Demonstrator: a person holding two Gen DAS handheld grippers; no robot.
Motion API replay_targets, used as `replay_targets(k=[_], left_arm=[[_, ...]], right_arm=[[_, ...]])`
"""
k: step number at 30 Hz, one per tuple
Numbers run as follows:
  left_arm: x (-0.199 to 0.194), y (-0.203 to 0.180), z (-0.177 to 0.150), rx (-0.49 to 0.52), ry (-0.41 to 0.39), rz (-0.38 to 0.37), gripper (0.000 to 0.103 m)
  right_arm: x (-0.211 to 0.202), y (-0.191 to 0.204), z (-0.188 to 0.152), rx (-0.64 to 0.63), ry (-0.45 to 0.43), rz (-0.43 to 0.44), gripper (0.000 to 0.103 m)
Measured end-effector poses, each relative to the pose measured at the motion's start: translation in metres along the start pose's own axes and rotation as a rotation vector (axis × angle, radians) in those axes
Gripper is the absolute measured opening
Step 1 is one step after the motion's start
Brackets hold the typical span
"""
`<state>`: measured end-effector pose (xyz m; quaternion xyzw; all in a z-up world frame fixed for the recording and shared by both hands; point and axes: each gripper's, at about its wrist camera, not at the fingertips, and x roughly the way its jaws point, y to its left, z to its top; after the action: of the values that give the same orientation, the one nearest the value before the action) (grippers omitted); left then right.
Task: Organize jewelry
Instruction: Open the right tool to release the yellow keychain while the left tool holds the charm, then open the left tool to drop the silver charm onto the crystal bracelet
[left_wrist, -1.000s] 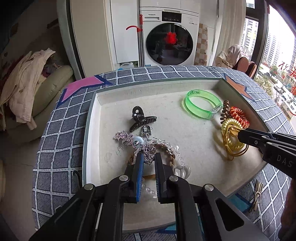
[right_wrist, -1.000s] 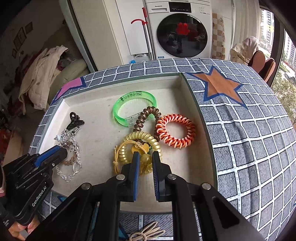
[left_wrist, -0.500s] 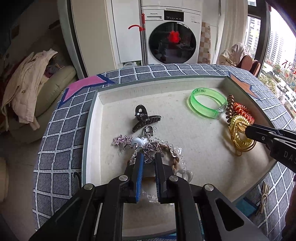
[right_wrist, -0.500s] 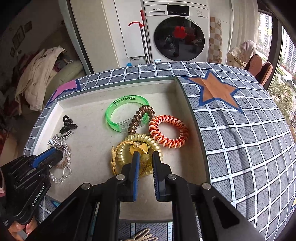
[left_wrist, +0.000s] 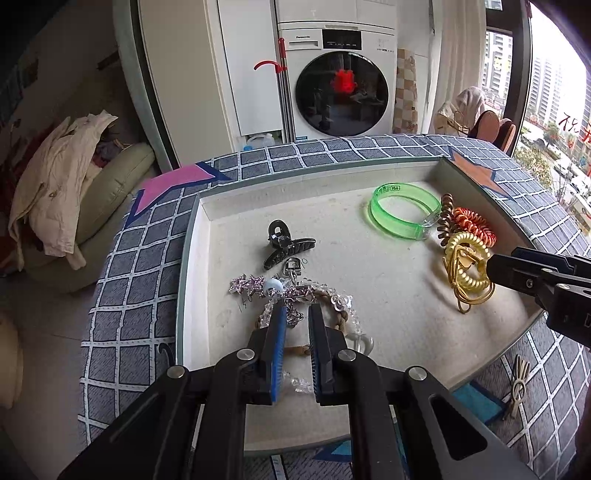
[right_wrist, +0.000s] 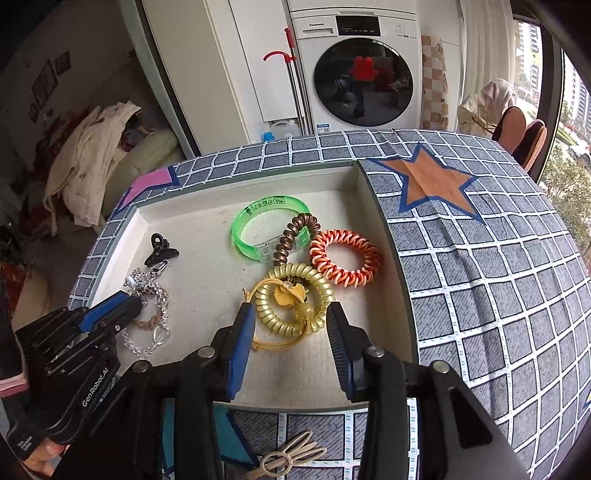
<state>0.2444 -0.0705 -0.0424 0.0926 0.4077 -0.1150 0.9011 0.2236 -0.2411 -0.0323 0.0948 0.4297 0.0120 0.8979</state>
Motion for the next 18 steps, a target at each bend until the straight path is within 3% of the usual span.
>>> replay_targets(k=[8,16,17,18], left_arm=[[-0.008,0.001,0.002,0.020,-0.021,0.036,0.033],[-0.019,-0.001,0.002,0.066,-0.080,0.121,0.033],[-0.021,0.000,0.002,0.062,-0.084,0.124,0.035],[-0.022,0.002,0.002,0.056,-0.090,0.131,0.070]], right_arm=[[-0.008,-0.004,-0.006,0.013,-0.005,0.007,0.045],[-0.017,-0.007,-0.008,0.012,-0.019,-0.003,0.045],[-0.018,-0.008,-0.008,0.011,-0.019,-0.005,0.045],[-0.018,-0.008,-0.008,0.011,-0.019,-0.008,0.045]])
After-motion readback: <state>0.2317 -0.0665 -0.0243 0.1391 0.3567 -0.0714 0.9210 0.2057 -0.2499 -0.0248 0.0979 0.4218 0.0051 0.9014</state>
